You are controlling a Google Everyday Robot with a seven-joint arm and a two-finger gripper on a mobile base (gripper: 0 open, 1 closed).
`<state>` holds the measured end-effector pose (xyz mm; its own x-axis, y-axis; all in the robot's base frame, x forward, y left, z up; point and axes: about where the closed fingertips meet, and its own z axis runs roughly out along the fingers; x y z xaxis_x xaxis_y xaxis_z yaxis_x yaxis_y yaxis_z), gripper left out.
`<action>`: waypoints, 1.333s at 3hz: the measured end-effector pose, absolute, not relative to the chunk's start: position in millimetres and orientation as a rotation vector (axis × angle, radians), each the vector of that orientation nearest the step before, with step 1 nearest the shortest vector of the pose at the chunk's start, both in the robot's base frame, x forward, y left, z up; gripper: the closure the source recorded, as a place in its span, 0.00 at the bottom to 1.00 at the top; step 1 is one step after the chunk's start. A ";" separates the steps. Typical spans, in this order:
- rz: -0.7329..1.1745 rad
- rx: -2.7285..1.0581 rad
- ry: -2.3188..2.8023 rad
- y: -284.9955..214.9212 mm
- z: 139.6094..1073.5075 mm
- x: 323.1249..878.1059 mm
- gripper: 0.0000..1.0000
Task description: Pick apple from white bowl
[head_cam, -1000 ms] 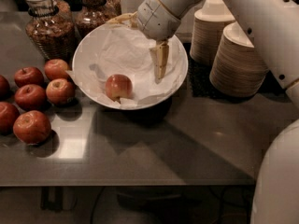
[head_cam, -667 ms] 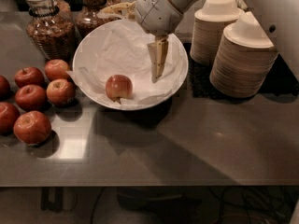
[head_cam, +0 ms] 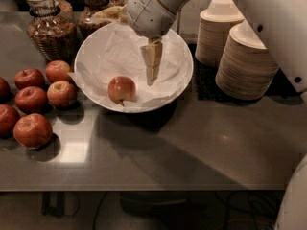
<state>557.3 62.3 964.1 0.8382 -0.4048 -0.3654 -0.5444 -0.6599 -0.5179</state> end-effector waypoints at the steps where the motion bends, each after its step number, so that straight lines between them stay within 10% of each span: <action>1: 0.385 -2.463 0.720 77.3 925.2 564.0 0.00; 4: 0.479 -2.521 0.835 72.4 876.3 563.8 0.00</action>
Offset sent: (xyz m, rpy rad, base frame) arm 0.0024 0.0169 -0.0887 -0.1697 0.2426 0.0443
